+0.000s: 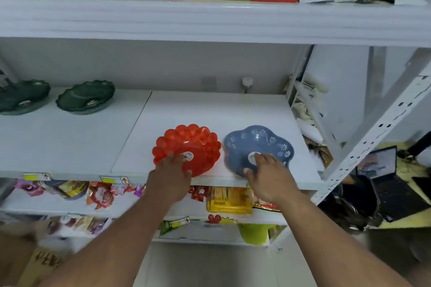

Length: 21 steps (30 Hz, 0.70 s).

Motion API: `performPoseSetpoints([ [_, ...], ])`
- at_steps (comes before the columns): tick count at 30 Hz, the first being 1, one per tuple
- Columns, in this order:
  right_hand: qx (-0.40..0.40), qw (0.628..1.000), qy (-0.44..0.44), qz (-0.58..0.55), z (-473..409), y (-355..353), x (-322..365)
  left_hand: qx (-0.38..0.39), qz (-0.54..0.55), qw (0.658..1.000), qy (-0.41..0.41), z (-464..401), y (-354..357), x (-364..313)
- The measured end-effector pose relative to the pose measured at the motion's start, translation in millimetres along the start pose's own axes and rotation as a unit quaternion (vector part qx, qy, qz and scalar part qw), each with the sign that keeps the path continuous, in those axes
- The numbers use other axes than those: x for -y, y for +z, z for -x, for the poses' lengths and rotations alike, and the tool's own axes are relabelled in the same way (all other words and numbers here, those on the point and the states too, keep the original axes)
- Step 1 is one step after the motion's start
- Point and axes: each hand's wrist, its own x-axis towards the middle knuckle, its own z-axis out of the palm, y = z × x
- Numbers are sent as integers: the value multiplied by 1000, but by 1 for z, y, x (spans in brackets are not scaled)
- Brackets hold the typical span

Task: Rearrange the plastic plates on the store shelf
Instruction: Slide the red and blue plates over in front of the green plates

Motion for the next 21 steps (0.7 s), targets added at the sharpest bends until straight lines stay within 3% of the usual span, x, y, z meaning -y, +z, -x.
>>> performPoseSetpoints([
  [3, -48, 998, 32, -24, 3, 2, -23, -47, 63, 996, -48, 2, 9, 3],
  [5, -95, 993, 65, -34, 3, 7, -35, -83, 167, 977, -102, 1, 13, 6],
  [9, -139, 971, 160, -111, -5, 19, -54, -104, 377, 890, -234, -2, 18, 2],
  [12, -115, 928, 258, -244, -9, 19, -56, -58, 479, 813, -327, -9, 26, 6],
  [15, -56, 894, 311, -319, -17, 26, -58, -25, 588, 728, -352, -19, 39, 17],
  [18, -42, 856, 341, -387, -27, 33, -59, -22, 626, 699, -344, -20, 39, 16],
  [21, -33, 788, 368, -493, -28, 32, -57, -10, 651, 681, -335, -22, 36, 14],
])
